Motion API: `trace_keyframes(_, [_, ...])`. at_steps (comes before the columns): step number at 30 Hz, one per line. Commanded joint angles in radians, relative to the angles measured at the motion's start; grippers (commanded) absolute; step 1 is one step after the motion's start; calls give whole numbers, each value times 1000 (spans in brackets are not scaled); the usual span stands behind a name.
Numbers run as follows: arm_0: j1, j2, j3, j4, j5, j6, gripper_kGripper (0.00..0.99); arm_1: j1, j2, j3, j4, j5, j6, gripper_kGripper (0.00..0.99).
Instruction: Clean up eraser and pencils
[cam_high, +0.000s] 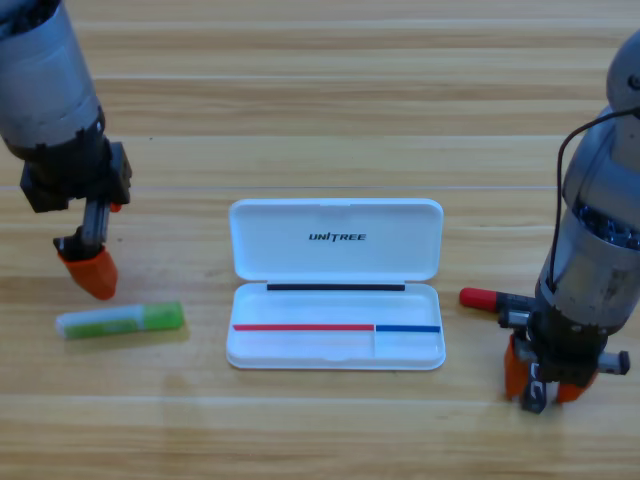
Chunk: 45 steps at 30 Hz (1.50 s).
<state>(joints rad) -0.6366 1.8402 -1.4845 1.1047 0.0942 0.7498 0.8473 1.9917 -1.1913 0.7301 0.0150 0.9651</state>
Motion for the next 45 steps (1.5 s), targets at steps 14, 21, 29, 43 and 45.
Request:
trace_keyframes(14, [83, 86, 154, -190, -8, 37, 971, 32, -67, -358, 402, -92, -640, 0])
trace_keyframes(21, [91, 97, 251, -302, -13, 43, 969, 42, -4, -442, 545, 155, -1304, 0])
trace_keyframes(29, [91, 117, 371, -437, -24, 46, 959, 67, 148, -570, 555, 82, -1560, 0])
trace_keyframes(43, [91, 122, 431, -520, -31, 45, 862, 85, 318, -745, 548, 26, -1674, 0])
trace_keyframes(45, [91, 123, 434, -523, -31, 45, 834, 85, 340, -768, 548, 20, -1674, 0])
